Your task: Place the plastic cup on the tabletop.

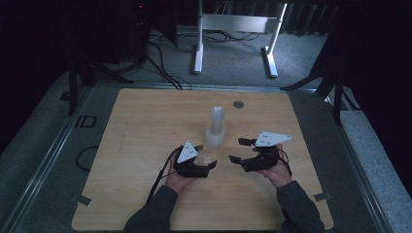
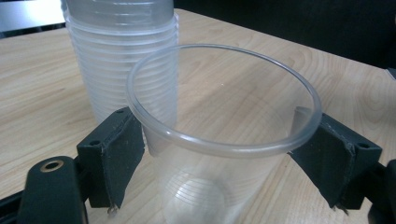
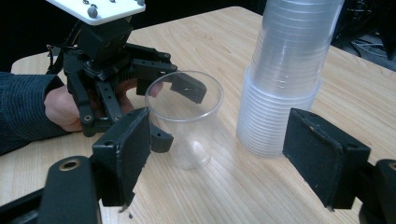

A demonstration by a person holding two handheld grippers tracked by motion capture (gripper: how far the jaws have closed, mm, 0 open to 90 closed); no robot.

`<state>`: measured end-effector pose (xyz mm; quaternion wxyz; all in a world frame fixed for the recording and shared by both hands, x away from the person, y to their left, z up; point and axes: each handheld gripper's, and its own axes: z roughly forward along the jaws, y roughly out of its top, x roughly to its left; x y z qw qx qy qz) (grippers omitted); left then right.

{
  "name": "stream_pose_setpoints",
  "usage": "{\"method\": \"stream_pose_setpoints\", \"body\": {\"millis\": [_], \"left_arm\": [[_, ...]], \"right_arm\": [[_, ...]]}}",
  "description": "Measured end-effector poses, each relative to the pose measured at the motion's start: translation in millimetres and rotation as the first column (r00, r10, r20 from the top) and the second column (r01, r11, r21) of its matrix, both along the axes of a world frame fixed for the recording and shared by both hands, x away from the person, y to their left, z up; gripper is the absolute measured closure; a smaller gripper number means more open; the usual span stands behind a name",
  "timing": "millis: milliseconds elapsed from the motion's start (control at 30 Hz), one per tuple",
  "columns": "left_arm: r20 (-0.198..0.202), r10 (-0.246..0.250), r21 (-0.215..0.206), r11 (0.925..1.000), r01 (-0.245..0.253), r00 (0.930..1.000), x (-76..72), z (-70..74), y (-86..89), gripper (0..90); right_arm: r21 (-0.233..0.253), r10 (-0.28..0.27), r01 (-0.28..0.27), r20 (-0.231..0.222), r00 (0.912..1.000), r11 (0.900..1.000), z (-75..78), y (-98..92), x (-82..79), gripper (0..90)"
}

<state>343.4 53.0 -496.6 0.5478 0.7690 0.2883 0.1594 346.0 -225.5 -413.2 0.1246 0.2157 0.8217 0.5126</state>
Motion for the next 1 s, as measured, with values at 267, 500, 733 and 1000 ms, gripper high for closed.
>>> {"method": "stream_pose_setpoints", "body": {"millis": [267,500,733,1000], "left_arm": [[-0.016,0.002,0.001,1.0000,-0.002,0.9999,-4.1,0.1,6.7,13.7],[-0.015,-0.005,0.012,0.9999,0.005,0.9999,-9.9,-0.6,13.1,13.6],[-0.010,-0.009,0.013,0.9999,0.009,0.9999,-16.1,-1.1,16.7,13.7],[-0.014,-0.006,-0.002,1.0000,0.006,0.9999,-16.5,-1.6,19.0,14.0]], "right_arm": [[0.001,-0.002,0.002,0.000,1.0000,1.000,-0.9,-1.2,-0.2,23.2],[0.005,-0.008,0.008,0.000,1.0000,1.000,-0.7,-3.1,-0.1,23.2],[0.006,-0.009,0.009,0.001,1.0000,1.000,-0.9,-3.3,-0.1,23.2],[0.008,-0.016,0.017,0.000,0.9999,1.000,-0.5,-5.8,0.8,23.1]]}}
